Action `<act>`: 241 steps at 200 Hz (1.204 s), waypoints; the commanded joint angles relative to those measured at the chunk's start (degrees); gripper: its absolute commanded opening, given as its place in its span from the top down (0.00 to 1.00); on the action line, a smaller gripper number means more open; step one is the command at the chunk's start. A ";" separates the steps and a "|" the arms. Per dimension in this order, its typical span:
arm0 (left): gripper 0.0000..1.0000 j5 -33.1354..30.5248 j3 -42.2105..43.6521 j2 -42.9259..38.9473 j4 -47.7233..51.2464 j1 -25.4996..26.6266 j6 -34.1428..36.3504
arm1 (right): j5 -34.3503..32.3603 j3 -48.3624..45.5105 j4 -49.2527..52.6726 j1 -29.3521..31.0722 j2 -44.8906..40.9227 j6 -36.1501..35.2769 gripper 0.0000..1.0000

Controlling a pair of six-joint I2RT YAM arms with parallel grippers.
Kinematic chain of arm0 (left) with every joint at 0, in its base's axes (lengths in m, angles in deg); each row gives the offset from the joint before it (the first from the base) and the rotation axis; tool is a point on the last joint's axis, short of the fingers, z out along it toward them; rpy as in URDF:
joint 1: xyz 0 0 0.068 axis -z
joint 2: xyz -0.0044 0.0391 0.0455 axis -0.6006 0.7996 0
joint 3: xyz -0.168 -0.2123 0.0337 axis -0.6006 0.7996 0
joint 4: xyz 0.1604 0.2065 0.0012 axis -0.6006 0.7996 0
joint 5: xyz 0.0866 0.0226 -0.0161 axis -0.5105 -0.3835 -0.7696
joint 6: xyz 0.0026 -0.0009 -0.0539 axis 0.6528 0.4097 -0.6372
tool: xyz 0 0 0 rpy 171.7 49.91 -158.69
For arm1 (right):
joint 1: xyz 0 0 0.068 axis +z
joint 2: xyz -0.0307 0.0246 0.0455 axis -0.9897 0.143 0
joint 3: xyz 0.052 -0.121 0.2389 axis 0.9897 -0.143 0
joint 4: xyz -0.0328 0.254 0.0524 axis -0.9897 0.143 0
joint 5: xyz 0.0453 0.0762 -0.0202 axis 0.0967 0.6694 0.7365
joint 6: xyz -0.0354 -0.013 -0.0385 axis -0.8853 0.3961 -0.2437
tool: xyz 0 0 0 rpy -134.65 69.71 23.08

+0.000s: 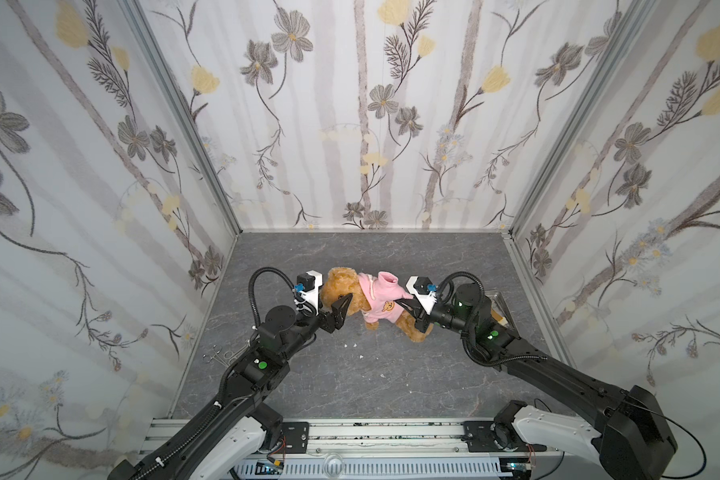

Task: Dress the teddy bear
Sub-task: 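Grasp the hoodie hood with the right gripper and pull it up behind the bear's head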

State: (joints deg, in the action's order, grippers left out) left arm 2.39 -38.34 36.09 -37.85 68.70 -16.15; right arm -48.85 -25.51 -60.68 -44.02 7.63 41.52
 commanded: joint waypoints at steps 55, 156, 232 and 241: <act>0.43 17.16 -15.23 1.80 24.58 -0.79 26.37 | -15.66 -6.89 -4.90 3.87 -4.51 -20.81 1.00; 0.79 21.55 -25.43 16.87 29.09 8.82 37.74 | -22.64 -11.96 -10.21 11.51 -6.30 -26.76 1.00; 0.83 14.62 -28.39 22.30 35.22 12.95 45.95 | -24.33 -11.94 -9.30 13.09 -7.19 -26.63 1.00; 0.84 14.11 -28.43 22.64 35.39 13.04 46.62 | -24.56 -11.87 -9.38 13.11 -7.39 -26.69 1.00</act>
State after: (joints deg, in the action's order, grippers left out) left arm 18.78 -66.14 58.20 -4.15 81.51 26.28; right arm -72.28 -37.35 -66.67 -31.10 0.81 15.18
